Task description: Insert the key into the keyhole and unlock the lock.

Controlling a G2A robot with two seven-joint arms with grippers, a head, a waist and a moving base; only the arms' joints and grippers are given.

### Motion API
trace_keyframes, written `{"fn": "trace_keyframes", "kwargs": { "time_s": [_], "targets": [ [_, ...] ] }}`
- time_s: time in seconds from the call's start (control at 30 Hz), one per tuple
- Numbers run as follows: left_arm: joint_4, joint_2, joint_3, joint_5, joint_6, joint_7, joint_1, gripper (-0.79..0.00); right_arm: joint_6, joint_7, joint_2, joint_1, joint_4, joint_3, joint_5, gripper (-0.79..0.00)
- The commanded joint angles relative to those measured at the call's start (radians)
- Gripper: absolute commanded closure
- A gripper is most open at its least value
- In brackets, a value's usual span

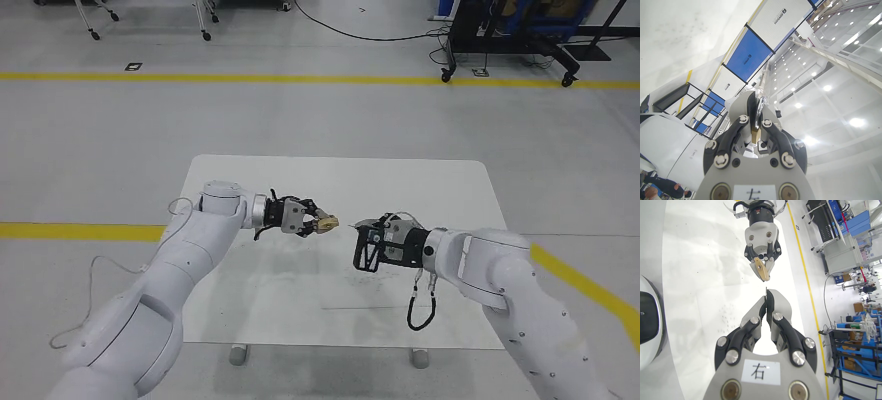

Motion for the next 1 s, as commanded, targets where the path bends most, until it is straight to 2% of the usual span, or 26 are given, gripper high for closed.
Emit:
{"fn": "trace_keyframes", "kwargs": {
  "time_s": [0.0, 0.37, 0.73, 0.97],
  "targets": [
    [0.014, -0.004, 0.004, 0.01, 0.024, 0.025, -0.003, 0.0, 0.006, 0.015, -0.001, 0.016, 0.0, -0.017, -0.021, 0.0],
    [0.038, -0.024, 0.02, 0.045, 0.052, 0.022, -0.012, 0.0, 0.035, 0.14, -0.029, 0.154, 0.029, -0.231, -0.136, 0.0],
    [0.072, -0.035, 0.012, 0.066, 0.042, 0.059, -0.025, 0.0, 0.008, 0.273, -0.049, 0.227, 0.073, -0.338, -0.152, 0.0],
    [0.076, -0.041, 0.008, 0.076, 0.044, 0.059, -0.023, 0.0, 0.006, 0.304, -0.06, 0.249, 0.086, -0.379, -0.125, 0.0]
  ]
}}
